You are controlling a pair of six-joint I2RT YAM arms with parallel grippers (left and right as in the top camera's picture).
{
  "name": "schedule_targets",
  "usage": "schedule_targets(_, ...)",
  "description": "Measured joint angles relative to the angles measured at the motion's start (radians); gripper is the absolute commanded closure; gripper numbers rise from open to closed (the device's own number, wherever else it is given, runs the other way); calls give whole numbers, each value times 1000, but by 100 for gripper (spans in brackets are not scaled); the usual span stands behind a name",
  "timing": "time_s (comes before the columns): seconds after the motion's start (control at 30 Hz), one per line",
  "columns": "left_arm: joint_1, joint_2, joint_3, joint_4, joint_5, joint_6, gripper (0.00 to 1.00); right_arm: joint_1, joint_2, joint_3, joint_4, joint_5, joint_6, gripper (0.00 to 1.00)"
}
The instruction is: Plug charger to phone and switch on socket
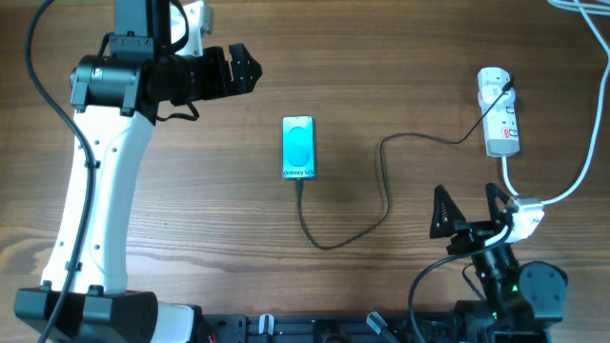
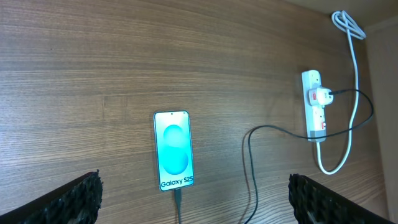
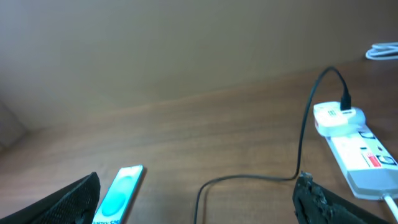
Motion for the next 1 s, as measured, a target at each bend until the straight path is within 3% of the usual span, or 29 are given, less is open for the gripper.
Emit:
schedule_targets(0.27,0,0,0,0,0,0,0,0,-1,-143,253,-3,-15,0)
schedule_targets(0.63,0,0,0,0,0,0,0,0,-3,-262,431,31,-15,0)
schedule_targets(1.0,0,0,0,0,0,0,0,0,-4,-291,388,87,-43,0)
